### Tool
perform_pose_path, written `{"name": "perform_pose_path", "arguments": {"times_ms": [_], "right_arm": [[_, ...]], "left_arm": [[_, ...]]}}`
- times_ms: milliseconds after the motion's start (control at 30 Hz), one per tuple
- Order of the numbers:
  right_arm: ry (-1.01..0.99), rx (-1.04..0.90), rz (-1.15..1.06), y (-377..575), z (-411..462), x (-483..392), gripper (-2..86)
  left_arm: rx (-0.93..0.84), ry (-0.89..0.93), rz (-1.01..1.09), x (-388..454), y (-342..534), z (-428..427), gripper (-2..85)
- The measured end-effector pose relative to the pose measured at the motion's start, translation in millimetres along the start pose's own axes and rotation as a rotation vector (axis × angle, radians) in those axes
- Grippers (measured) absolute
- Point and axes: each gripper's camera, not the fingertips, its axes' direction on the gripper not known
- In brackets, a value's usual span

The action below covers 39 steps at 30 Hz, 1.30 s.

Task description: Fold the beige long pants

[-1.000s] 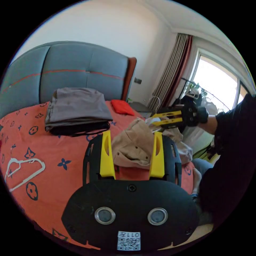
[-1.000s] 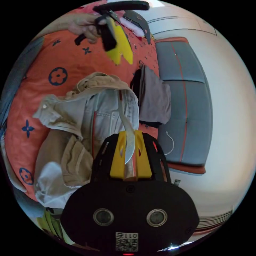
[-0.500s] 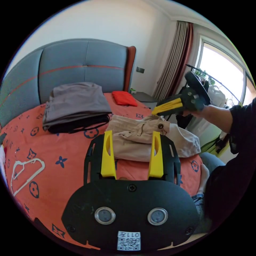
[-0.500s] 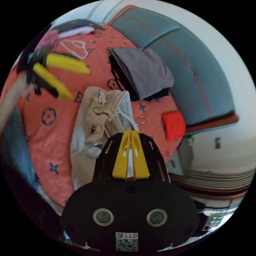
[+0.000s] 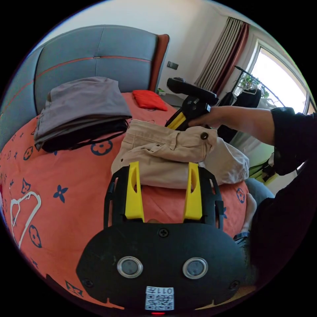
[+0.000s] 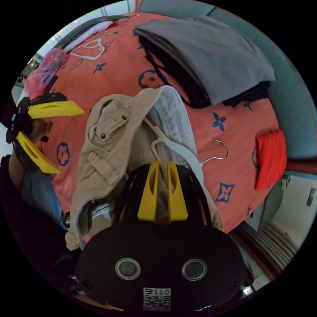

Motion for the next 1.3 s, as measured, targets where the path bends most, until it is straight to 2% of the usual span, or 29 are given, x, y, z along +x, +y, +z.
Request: {"name": "perform_pose_path", "arguments": {"times_ms": [167, 233, 500, 633, 900, 967, 1033, 1067, 1133, 1200, 1267, 1300], "right_arm": [[-0.058, -0.018, -0.105, 3.7, -4.3, 4.0, 4.2], [-0.008, -0.011, -0.144, 4.9, -2.7, 1.2, 4.2], [0.105, -0.198, -0.327, -11.7, 36.9, -42.8, 2.3], [0.107, -0.209, -0.325, -2.4, 27.4, -59.8, 2.4], [0.578, 0.029, -0.128, 96.7, -27.2, -192.0, 2.9], [0.615, 0.063, -0.065, 113.1, -30.1, -218.4, 3.0], [0.649, 0.08, -0.027, 128.2, -30.0, -244.2, 3.1], [0.666, 0.089, -0.022, 137.4, -28.8, -262.7, 3.1], [0.72, 0.09, -0.052, 150.8, -23.7, -292.9, 3.1], [0.769, 0.088, -0.091, 169.8, -20.6, -326.4, 3.1], [0.781, 0.09, -0.109, 185.0, -22.5, -346.7, 3.1], [0.789, 0.096, -0.121, 195.7, -25.1, -359.0, 3.1]], "left_arm": [[0.025, 0.051, -0.034, -17.4, 7.1, -30.6, 18.1], [0.042, 0.07, -0.053, -24.7, 10.9, -42.5, 17.9], [0.029, 0.084, -0.067, -42.0, 21.2, -84.5, 17.6], [0.007, 0.083, -0.053, -43.9, 24.4, -101.1, 17.3], [0.099, 0.147, -0.012, -35.8, 25.0, -193.3, 16.1], [0.013, 0.172, 0.07, -15.3, 19.2, -222.2, 16.4], [-0.1, 0.102, 0.179, 16.9, 20.3, -253.2, 16.3], [-0.115, -0.001, 0.237, 38.4, 26.6, -276.4, 16.1], [-0.077, -0.158, 0.273, 63.4, 34.5, -310.9, 15.3], [0.033, -0.304, 0.36, 92.5, 42.5, -345.6, 14.1], [0.047, -0.344, 0.488, 111.1, 43.7, -353.0, 13.0], [-0.027, -0.306, 0.539, 116.9, 36.5, -348.3, 12.7]]}}
